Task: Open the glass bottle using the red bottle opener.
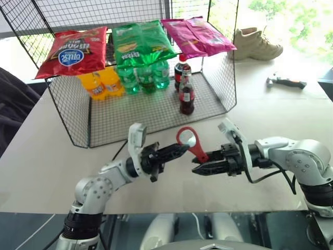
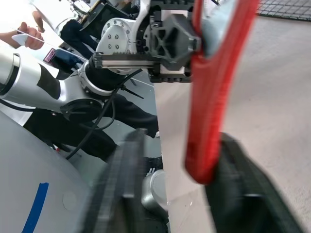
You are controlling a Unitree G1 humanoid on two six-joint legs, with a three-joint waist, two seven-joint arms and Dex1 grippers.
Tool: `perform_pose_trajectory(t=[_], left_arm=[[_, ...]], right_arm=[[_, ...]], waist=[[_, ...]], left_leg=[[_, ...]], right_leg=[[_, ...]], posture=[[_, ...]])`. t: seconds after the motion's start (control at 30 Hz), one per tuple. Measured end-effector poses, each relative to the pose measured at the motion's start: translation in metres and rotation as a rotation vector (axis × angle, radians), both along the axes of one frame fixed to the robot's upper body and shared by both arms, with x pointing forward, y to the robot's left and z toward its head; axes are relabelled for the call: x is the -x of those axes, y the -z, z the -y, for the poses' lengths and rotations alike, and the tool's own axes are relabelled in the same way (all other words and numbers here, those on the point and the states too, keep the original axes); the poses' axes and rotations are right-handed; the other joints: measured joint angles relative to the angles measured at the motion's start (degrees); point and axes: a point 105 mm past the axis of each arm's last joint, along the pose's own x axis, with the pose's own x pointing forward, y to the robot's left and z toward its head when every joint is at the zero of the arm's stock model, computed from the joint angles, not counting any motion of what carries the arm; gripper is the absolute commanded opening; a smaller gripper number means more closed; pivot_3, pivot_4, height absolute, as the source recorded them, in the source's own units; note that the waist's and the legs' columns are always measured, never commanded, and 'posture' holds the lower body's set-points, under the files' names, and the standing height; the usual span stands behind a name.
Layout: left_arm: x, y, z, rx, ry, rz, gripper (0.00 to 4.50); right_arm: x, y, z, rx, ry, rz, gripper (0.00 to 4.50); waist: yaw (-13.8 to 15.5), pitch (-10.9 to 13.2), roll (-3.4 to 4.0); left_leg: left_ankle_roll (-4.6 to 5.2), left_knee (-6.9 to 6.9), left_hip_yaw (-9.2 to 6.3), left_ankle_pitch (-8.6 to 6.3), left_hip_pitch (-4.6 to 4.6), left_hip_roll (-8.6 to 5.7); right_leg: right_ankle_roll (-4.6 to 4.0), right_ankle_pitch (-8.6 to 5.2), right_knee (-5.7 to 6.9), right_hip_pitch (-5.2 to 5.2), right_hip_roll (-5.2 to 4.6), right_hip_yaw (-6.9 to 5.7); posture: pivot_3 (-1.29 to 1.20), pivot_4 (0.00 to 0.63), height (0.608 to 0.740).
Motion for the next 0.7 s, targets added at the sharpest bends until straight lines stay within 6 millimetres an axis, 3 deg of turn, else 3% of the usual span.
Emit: perform_pose_trajectory(t=[0.03, 0.7], left_arm=[[0.0005, -0.0012, 0.0006, 0.002, 0.001, 0.01, 0.0], [0.0016, 0.0028, 0.0059, -0.041, -0.022, 0.099, 0.0]], right_arm=[[-0.001, -0.0001, 0.0008, 0.003, 0.006, 0.0, 0.07], [0.0021, 0.007, 0.0038, 0.005, 0.037, -0.072, 0.07]], waist=[[0.05, 0.0, 0.0], [0.73, 0.0, 0.0]], left_leg=[[0.0, 0.0, 0.0, 0.0, 0.0, 0.0], [0.01, -0.02, -0.01, -0.01, -0.06, 0.0]], right_leg=[[0.0, 0.0, 0.0, 0.0, 0.0, 0.0], [0.0, 0.0, -0.04, -0.05, -0.01, -0.01]], posture=[[0.0, 0.15, 0.732], [0.0, 0.15, 0.732]])
